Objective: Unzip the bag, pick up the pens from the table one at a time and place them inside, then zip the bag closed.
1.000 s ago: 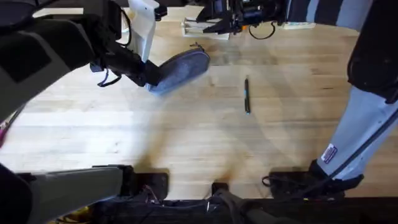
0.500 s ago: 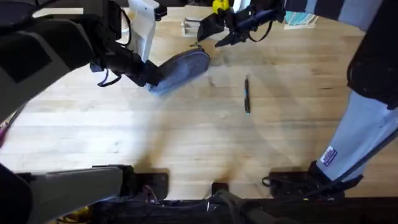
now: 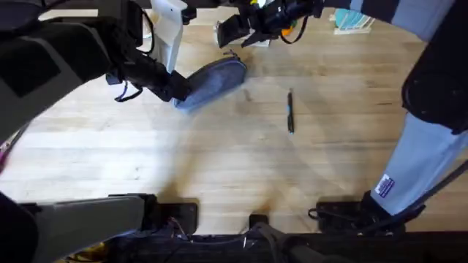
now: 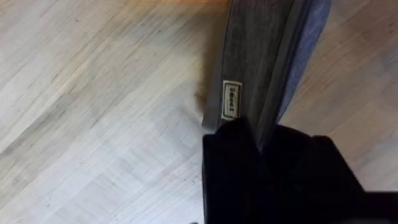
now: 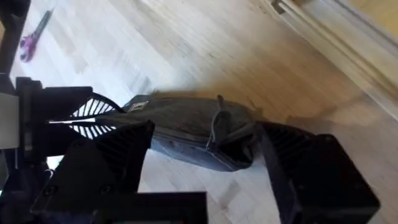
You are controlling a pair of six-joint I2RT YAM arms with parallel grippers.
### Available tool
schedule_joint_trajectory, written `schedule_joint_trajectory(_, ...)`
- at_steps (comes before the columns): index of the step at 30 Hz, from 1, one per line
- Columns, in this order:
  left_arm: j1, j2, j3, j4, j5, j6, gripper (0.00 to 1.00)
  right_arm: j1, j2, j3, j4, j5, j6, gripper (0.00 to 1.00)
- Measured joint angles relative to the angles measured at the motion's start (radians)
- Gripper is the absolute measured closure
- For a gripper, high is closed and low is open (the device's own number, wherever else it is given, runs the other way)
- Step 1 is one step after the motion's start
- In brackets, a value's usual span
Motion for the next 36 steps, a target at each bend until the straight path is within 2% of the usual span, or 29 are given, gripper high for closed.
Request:
schedule_joint_trajectory(26, 0.000, 0.000, 0.000, 0.000, 0.000, 0.000, 0.959, 0.021, 0.060, 0.000, 0.005, 0.011, -0.003, 0.158)
schedule_joint_trajectory(28, 0.000, 0.000, 0.000, 0.000, 0.000, 0.000, 0.959, 0.026, 0.060, 0.000, 0.005, 0.016, -0.003, 0.204)
schedule_joint_trajectory(29, 0.000, 0.000, 0.000, 0.000, 0.000, 0.000, 0.959, 0.027, 0.060, 0.000, 0.010, 0.019, -0.003, 0.275)
schedule_joint_trajectory(33, 0.000, 0.000, 0.000, 0.000, 0.000, 0.000, 0.959, 0.027, 0.060, 0.000, 0.008, 0.021, -0.004, 0.360)
schedule_joint_trajectory(36, 0.000, 0.000, 0.000, 0.000, 0.000, 0.000, 0.959, 0.027, 0.060, 0.000, 0.004, 0.023, -0.003, 0.510)
